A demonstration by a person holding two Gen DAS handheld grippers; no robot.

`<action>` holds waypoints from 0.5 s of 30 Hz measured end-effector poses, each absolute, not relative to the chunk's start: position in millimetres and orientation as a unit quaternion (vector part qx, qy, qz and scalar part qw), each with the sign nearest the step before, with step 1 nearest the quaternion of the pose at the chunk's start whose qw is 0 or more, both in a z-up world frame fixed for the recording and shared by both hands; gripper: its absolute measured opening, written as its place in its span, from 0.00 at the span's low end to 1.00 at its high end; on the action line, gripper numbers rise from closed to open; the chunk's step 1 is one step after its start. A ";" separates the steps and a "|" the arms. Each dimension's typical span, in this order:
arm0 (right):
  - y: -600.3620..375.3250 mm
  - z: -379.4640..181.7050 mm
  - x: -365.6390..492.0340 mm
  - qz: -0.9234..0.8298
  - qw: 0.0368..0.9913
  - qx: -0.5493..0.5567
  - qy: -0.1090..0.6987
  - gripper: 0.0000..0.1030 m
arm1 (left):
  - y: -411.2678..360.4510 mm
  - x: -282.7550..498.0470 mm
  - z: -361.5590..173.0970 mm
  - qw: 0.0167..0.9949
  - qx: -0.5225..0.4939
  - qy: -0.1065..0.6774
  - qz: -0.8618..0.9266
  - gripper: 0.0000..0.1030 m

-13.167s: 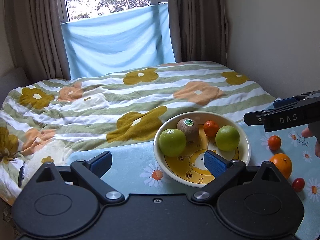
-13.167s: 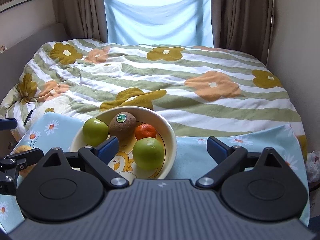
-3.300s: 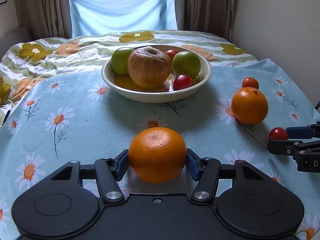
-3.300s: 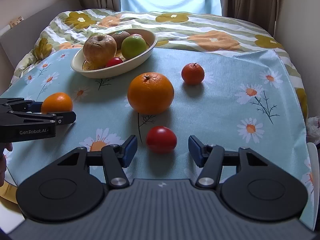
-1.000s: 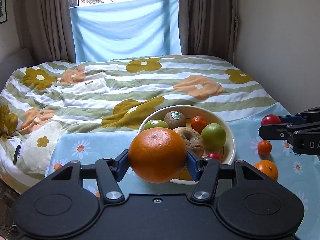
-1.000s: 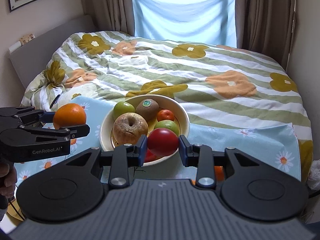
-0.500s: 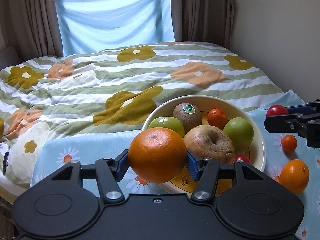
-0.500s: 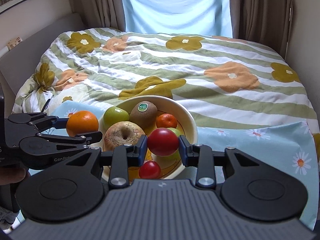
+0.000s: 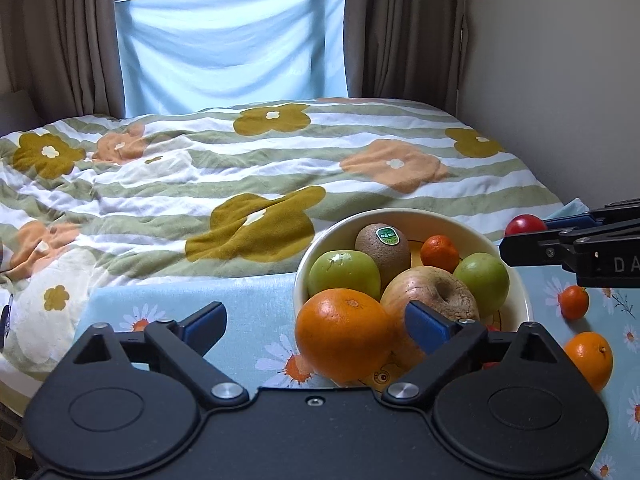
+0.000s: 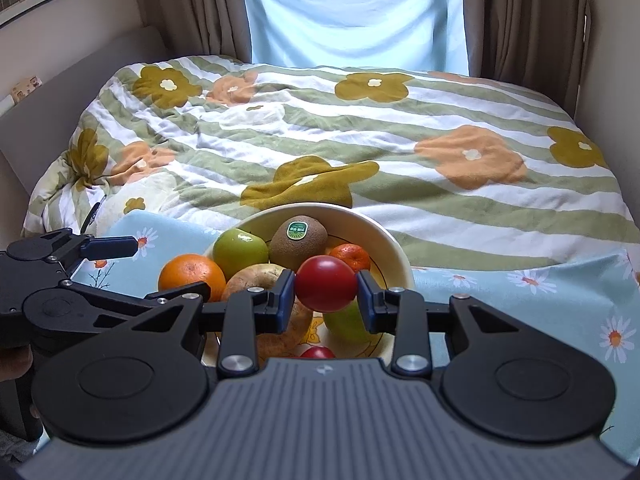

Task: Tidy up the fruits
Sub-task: 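Open the left gripper releasing the orange while the right gripper releases the tomato into the bowl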

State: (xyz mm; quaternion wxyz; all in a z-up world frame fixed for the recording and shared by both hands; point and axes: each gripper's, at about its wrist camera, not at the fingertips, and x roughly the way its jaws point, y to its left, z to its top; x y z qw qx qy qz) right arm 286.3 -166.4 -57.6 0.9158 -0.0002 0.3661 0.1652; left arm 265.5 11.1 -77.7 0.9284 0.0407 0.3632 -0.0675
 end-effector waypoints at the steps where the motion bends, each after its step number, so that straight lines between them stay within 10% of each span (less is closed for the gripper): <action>1: -164.7 -56.7 287.1 0.166 0.916 -0.002 0.365 0.47 | 11.6 264.2 -76.3 0.929 0.042 0.362 -0.066 0.95; 15: -135.5 -69.5 323.6 0.179 0.912 -0.026 0.369 0.47 | 21.7 246.2 -65.5 0.929 0.050 0.361 -0.061 0.95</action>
